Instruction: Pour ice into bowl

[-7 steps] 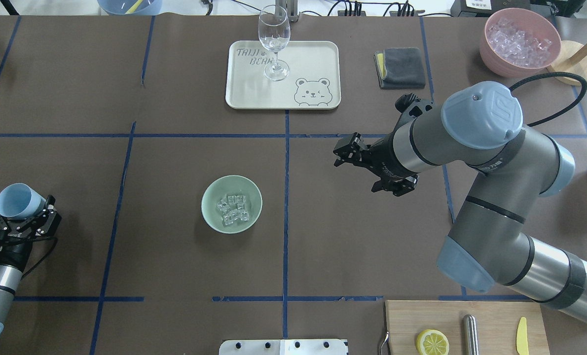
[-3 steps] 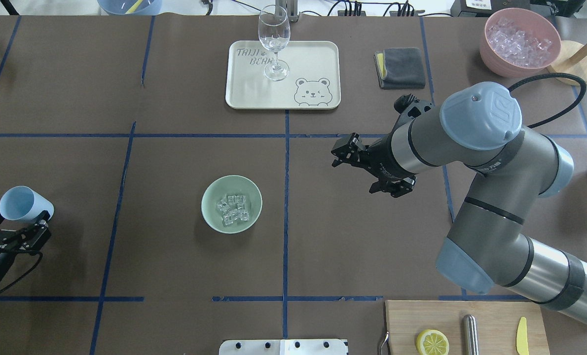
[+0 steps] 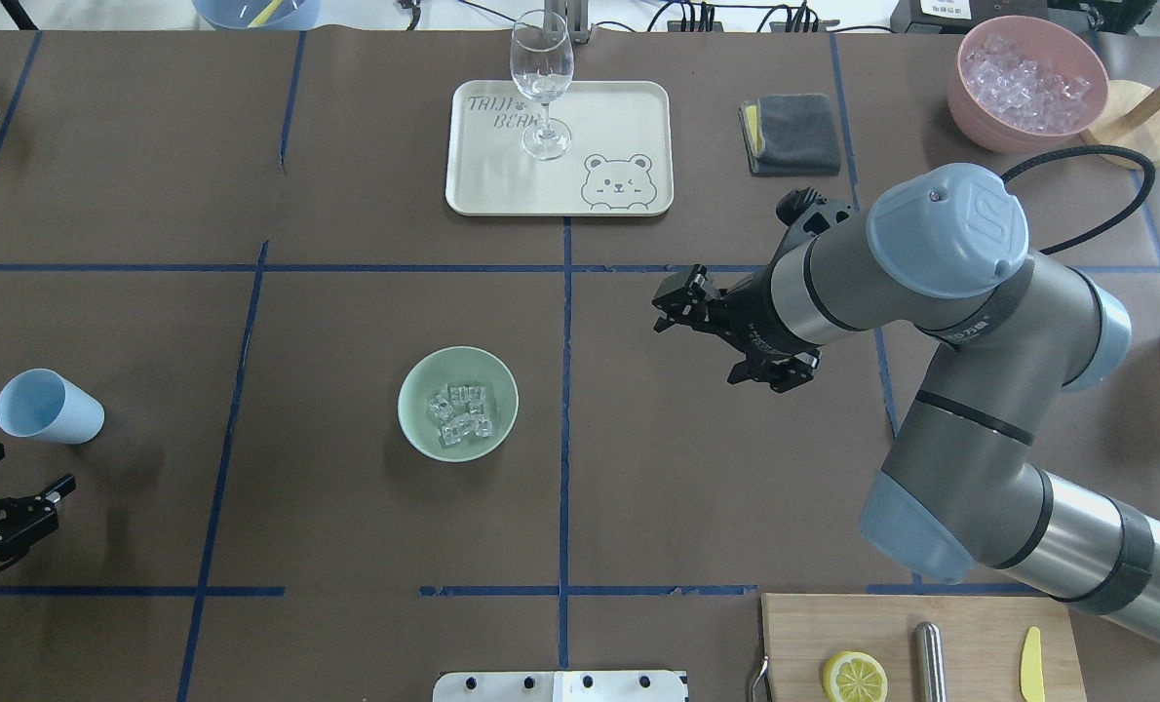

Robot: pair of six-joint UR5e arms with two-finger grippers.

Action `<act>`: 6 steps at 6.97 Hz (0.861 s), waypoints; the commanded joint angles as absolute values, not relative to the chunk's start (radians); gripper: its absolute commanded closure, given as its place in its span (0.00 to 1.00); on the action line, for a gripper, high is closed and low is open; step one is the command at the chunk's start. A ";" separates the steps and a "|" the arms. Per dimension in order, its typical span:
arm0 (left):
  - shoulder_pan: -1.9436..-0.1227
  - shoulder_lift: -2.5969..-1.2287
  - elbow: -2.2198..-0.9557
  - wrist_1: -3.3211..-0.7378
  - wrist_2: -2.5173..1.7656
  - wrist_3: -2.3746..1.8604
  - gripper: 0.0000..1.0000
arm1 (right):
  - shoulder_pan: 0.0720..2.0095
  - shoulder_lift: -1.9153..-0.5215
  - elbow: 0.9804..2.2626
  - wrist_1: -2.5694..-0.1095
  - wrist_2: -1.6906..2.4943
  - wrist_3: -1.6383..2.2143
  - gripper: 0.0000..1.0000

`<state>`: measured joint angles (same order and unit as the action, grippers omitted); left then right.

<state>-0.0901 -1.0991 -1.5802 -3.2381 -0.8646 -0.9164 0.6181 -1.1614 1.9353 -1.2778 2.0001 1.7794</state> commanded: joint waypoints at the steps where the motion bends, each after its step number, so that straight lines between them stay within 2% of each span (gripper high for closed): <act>1: -0.110 -0.975 -1.693 -3.250 -1.036 -0.832 0.00 | 0.612 -1.154 1.936 -1.278 2.000 1.779 0.00; 3: -0.399 -0.963 -1.687 -3.247 -1.426 -0.827 0.00 | 0.588 -1.128 1.930 -1.279 2.000 1.779 0.00; 5: -0.696 -0.983 -1.681 -3.220 -1.727 -0.607 0.00 | 0.560 -1.108 1.927 -1.281 1.973 1.781 0.00; 6: -0.933 -1.055 -1.680 -3.089 -1.934 -0.524 0.00 | 0.537 -1.095 1.928 -1.282 1.939 1.781 0.00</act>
<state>-0.6807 -0.9959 -1.6813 -3.1961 -1.7047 -0.6412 0.5615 -1.1109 1.9279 -1.2807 1.9729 1.7804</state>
